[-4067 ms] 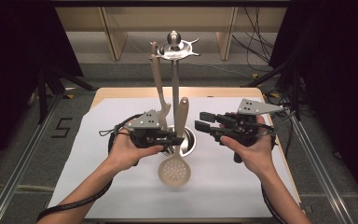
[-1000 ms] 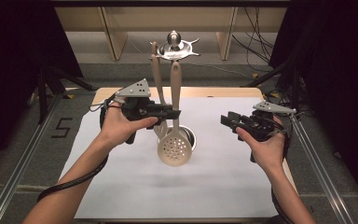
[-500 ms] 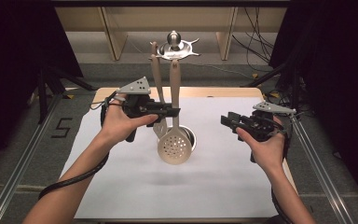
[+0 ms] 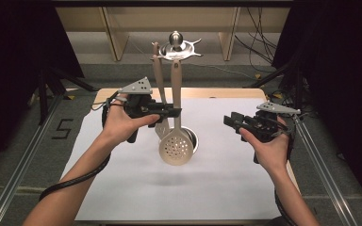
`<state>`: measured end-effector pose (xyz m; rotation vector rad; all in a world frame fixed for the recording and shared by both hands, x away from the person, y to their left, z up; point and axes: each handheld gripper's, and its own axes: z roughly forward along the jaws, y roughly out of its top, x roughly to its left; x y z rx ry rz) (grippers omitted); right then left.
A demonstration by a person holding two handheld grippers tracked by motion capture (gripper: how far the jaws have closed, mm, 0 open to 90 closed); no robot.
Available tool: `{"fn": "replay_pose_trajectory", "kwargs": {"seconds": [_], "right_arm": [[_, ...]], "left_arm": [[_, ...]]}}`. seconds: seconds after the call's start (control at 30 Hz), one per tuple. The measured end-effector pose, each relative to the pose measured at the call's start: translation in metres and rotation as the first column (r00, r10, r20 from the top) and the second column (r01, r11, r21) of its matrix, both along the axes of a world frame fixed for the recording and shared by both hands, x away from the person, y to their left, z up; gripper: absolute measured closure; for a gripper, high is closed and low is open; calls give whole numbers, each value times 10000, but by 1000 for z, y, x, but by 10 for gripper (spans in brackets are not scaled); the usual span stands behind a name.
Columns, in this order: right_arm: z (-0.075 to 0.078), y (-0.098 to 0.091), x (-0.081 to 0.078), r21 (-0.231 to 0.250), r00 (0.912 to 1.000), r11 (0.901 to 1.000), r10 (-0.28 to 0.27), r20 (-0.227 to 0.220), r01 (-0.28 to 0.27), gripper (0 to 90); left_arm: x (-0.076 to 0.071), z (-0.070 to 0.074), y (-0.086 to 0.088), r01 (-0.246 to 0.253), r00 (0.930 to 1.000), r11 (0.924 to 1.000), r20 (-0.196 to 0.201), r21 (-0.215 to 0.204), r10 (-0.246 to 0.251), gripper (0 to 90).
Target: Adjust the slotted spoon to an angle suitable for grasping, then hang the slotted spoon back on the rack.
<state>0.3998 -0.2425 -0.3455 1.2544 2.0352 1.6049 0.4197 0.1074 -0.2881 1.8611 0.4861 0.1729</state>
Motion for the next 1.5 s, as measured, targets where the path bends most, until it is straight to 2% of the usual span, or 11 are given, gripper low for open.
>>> {"fn": "replay_pose_trajectory", "kwargs": {"seconds": [0.1, 0.13, 0.3, 0.47, 0.5, 0.63, 0.73, 1.23, 1.27, 1.33, 1.5], "right_arm": [[-1, -2, 3, -208, 9993, 9998, 73, 374, -66, 581], [0, -1, 3, -109, 9999, 9999, 116, 99, -115, 581], [1, 1, 1, -41, 9999, 10000, -12, -157, 12, 581], [1, 0, 4, -154, 9994, 9998, 147, 323, -142, 581], [3, 1, 3, -39, 9999, 10000, 31, 126, -30, 581], [2, -3, 4, -229, 9992, 9995, 214, 343, -207, 581], [0, -5, 1, -212, 9999, 9997, 141, 24, -141, 581], [2, -8, -1, -103, 9998, 9998, -149, 148, 151, 581], [1, -10, -1, -320, 9993, 9993, -174, 325, 184, 581], [1, -7, -2, -145, 9996, 9995, -280, 46, 281, 580], [0, -8, -1, -209, 9998, 9997, -131, 148, 134, 580]], "left_arm": [[1, 0, 1, 10, 10000, 10000, -30, -34, -10, 770], [1, 1, 1, -18, 10000, 10000, -10, 8, 18, 770], [2, 1, 1, -71, 10000, 10000, -4, 11, 71, 770], [3, -1, 1, -170, 9999, 9998, -33, 68, 170, 771], [3, -1, 1, -200, 9998, 9998, -28, 50, 200, 770], [4, -1, 1, -234, 9997, 9997, -64, 34, 234, 770], [4, -1, 1, -265, 9996, 9996, -81, 50, 265, 770], [5, -2, 1, -344, 9992, 9994, -198, -20, 343, 768], [5, -2, 1, -337, 9992, 9994, -200, -29, 337, 768], [5, -3, 1, -364, 9991, 9993, -221, -70, 362, 767], [5, -6, 1, -571, 9982, 9982, -179, -196, 568, 761]]}}
